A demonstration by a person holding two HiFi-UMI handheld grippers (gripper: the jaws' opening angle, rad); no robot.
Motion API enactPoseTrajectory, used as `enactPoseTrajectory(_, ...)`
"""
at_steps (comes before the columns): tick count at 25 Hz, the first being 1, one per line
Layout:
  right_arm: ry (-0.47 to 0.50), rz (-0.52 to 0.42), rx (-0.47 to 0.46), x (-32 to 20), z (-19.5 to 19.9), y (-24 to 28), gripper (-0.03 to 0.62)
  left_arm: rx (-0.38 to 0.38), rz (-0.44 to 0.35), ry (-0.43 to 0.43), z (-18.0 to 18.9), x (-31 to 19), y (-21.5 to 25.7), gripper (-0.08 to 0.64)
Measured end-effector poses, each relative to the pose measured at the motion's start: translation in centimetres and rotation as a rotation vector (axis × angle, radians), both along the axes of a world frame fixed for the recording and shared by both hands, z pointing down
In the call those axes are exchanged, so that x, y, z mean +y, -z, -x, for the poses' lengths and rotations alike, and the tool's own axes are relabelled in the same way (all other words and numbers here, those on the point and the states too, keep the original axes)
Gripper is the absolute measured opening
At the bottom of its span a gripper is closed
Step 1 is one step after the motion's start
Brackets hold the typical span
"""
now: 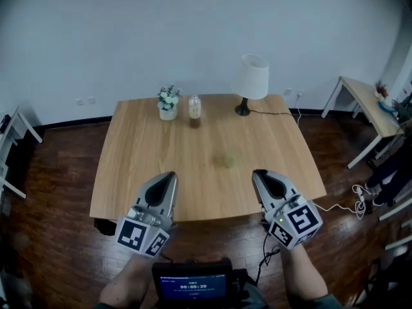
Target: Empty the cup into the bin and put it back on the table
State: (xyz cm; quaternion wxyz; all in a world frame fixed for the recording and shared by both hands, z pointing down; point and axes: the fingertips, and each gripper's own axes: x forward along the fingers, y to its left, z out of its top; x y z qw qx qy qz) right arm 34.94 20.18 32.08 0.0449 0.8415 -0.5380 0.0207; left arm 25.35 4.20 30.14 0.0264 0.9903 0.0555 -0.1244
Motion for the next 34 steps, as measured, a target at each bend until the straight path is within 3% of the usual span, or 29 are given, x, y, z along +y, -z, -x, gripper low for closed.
enactPoseTrajectory(13,-0.04,-0.043,-0.091,4.0,-0.6,-0.6,0.0,-0.052,-0.003,0.069,1.0,0.2,0.2,0.0)
enactPoseTrajectory(34,-0.031,-0.058,-0.121,5.0,-1.6,-1.6,0.0,-0.078,-0.013,0.007,0.1,2.9,-0.8,0.0)
